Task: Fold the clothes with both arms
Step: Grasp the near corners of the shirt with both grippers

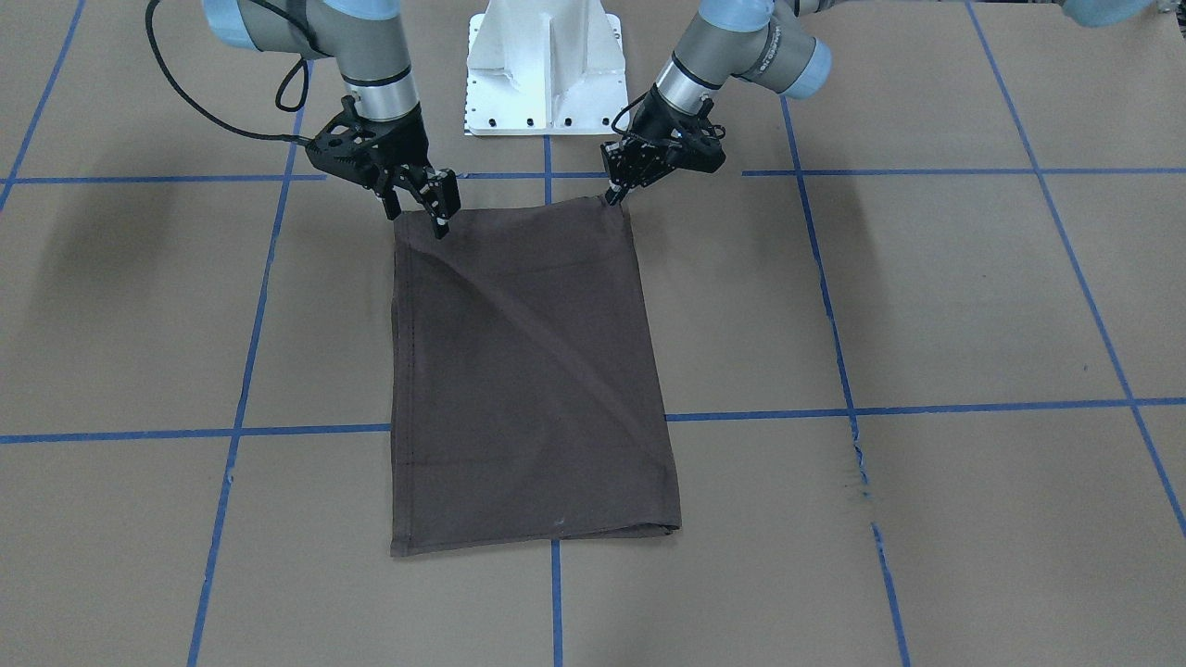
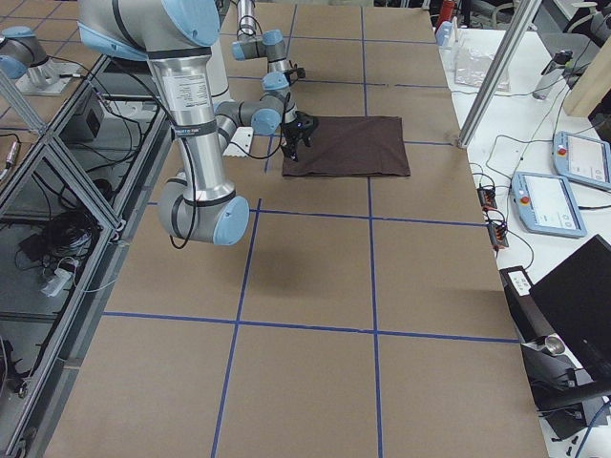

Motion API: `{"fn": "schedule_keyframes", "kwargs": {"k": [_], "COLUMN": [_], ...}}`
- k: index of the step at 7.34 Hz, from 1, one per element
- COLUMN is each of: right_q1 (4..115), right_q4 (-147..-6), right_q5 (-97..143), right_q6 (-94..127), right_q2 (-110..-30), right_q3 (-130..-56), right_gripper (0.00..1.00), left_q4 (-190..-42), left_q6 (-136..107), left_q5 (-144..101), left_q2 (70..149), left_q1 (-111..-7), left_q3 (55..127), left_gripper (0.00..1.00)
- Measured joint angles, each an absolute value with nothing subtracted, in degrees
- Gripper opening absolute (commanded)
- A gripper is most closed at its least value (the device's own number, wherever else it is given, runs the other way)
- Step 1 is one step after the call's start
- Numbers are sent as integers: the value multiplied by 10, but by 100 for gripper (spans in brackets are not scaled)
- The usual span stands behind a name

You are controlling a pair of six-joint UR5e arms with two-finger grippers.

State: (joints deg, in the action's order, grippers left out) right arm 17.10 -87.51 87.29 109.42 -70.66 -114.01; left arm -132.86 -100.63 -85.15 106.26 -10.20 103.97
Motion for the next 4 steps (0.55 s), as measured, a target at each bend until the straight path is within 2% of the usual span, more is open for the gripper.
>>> {"fn": "schedule_keyframes", "kwargs": {"k": [4], "right_q1": [145], "right_q4": [-886], "right_q5": [868], "right_q6": [1102], "right_q2": [-688], "right_q3": [-1105], "right_gripper": [82], "left_q4": [-1329], "left_q6": [-1006], "left_q5": [-852], "left_q2": [1063], "left_q1": [-102], "left_q3": [1040], "left_gripper": [0]}}
